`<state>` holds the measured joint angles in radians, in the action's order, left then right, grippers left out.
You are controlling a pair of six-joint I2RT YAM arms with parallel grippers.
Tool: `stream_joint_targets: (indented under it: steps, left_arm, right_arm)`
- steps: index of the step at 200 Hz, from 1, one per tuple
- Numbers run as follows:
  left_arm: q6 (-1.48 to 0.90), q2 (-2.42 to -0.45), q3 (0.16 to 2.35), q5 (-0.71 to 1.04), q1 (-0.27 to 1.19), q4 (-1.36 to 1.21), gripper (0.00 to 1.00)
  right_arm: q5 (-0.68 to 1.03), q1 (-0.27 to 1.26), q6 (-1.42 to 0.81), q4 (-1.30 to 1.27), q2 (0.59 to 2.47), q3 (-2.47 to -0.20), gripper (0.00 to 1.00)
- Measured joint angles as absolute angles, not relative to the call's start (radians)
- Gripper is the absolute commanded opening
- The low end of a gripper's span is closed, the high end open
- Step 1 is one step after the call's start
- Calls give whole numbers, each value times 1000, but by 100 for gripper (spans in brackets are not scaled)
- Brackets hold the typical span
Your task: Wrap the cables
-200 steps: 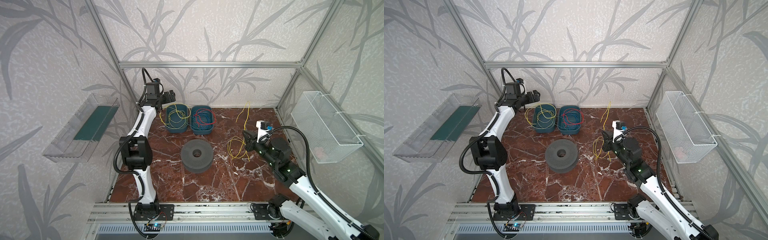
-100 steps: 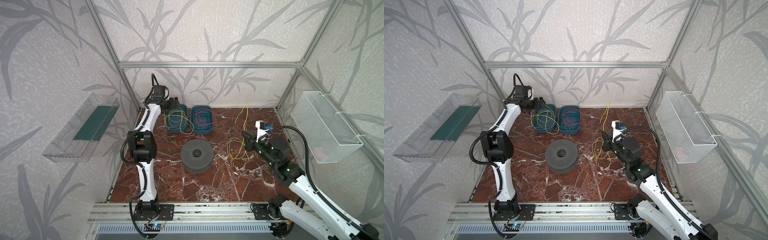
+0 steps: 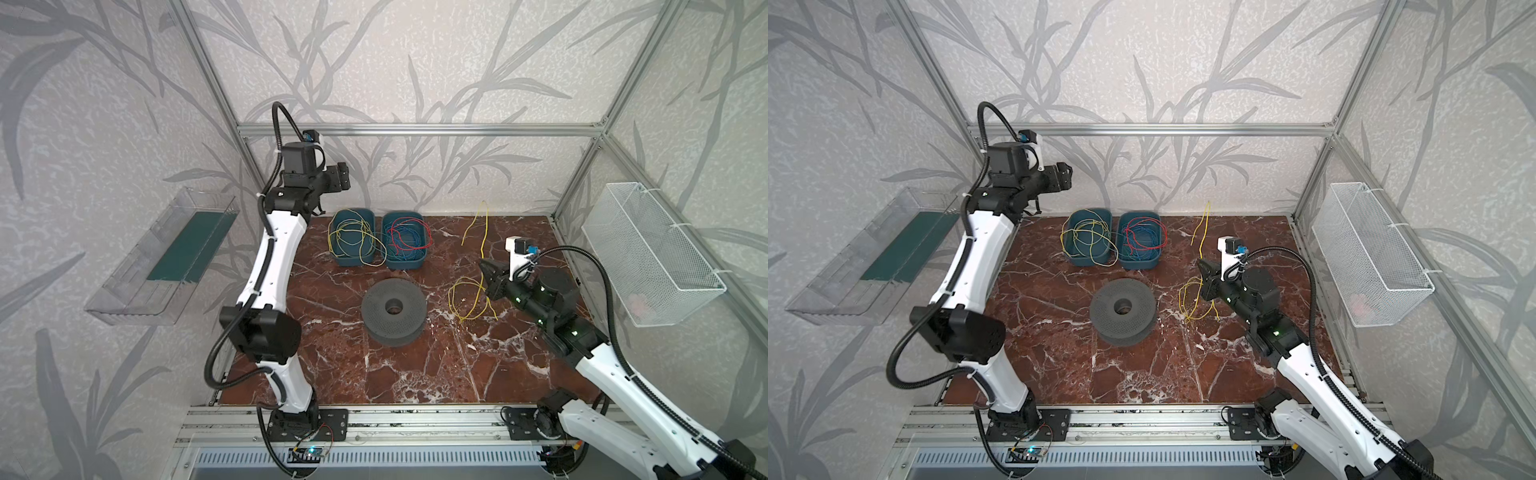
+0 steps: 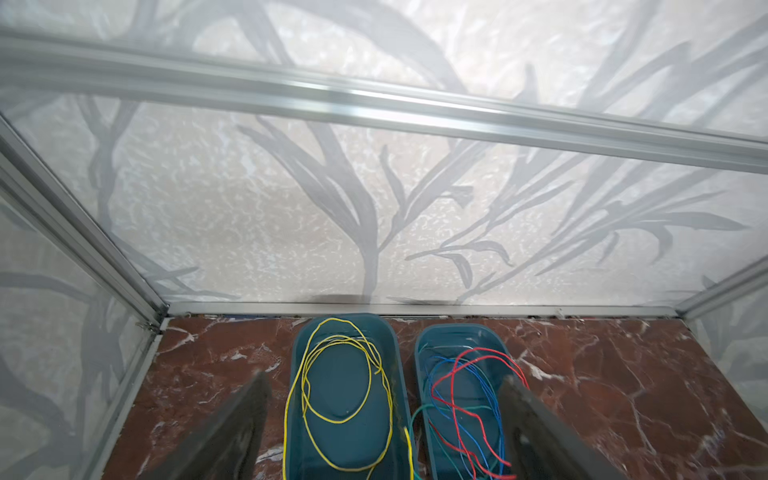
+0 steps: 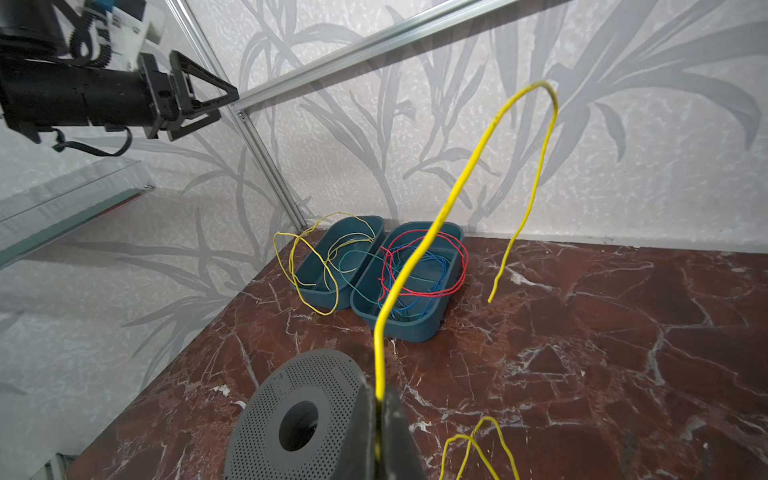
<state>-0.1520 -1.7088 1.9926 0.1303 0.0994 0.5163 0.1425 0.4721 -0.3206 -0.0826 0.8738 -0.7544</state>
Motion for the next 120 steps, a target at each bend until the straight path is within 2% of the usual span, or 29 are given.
stream_joint_targets:
  steps: [15, 38, 50, 67, 92, 120]
  left_arm:
    - [-147, -1574, 1852, 150, 157, 479, 64]
    - [-183, -1408, 1637, 224, 266, 414, 63]
    - [-221, -1350, 1536, 277, 295, 382, 68]
    - [-283, -1320, 1446, 329, 302, 337, 80]
    - [-371, -1326, 1336, 386, 324, 249, 84]
    - [-337, -1418, 1359, 467, 380, 245, 85]
  right_arm:
    - [186, 472, -315, -97, 883, -762, 0]
    - [247, 472, -306, -109, 901, -762, 0]
    - [268, 472, -302, -109, 907, -762, 0]
    - [298, 472, -294, -109, 907, -762, 0]
    - [339, 477, -279, -102, 899, -762, 0]
    - [385, 479, -276, -84, 870, -767, 0]
